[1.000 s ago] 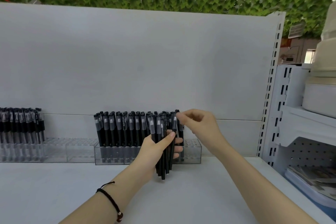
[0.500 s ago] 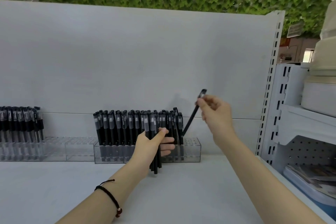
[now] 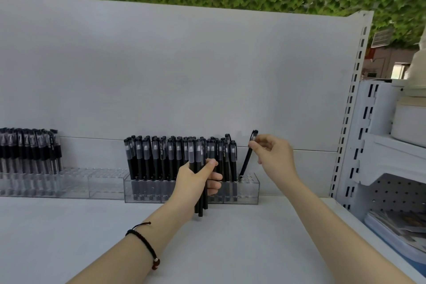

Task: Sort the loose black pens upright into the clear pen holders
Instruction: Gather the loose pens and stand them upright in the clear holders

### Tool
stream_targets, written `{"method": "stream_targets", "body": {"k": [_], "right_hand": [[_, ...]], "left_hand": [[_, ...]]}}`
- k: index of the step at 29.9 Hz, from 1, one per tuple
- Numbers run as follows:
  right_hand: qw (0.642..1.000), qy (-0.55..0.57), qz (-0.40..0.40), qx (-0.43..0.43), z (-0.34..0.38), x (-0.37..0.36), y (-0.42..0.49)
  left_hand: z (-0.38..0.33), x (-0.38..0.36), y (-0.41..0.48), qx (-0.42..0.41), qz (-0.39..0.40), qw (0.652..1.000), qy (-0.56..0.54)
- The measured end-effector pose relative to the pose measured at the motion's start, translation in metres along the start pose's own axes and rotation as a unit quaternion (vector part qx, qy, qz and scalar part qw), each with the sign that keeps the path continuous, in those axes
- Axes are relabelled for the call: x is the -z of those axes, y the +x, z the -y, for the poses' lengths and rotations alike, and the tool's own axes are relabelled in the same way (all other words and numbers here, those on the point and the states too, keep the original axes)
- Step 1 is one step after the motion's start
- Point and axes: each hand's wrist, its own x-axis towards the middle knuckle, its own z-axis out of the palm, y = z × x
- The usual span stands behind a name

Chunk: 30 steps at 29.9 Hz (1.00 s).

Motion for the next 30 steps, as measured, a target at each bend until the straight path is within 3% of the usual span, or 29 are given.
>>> {"method": "stream_targets", "body": {"k": [8,13,16,19,22,26,30], "right_hand": [[0.985,-0.154,0.066,0.036,0.003,-0.010,0.001],[0.976,-0.184,0.116,-0.010,0.005,-0.005,-0.002],[0.964,-0.258,0.066,-0.007,0.012,0.004,-0.001],[0.977,-0.198,0.035,0.067,0.032,0.007,0.006],[0.963,-0.181,0.124,0.157,0.049,0.000,0.012],[0.932,-0.260,0.202,0.151,0.049,-0.011,0.020],[0.939,-0.279,0.139,0.144,0.046,-0.011,0.019]], "left_hand": [[0.000,0.002,0.002,-0.004,-0.006,1.000,0.006],[-0.001,0.003,0.004,0.005,-0.011,1.000,-0.004],[-0.002,0.004,0.006,0.005,-0.022,1.000,-0.010],[-0.003,0.003,0.006,0.004,-0.026,1.000,-0.009],[-0.003,0.002,0.006,0.008,-0.024,1.000,-0.008],[-0.001,0.002,0.006,0.010,-0.021,1.000,-0.015],[-0.002,0.004,0.008,0.014,-0.025,0.999,-0.019]]}}
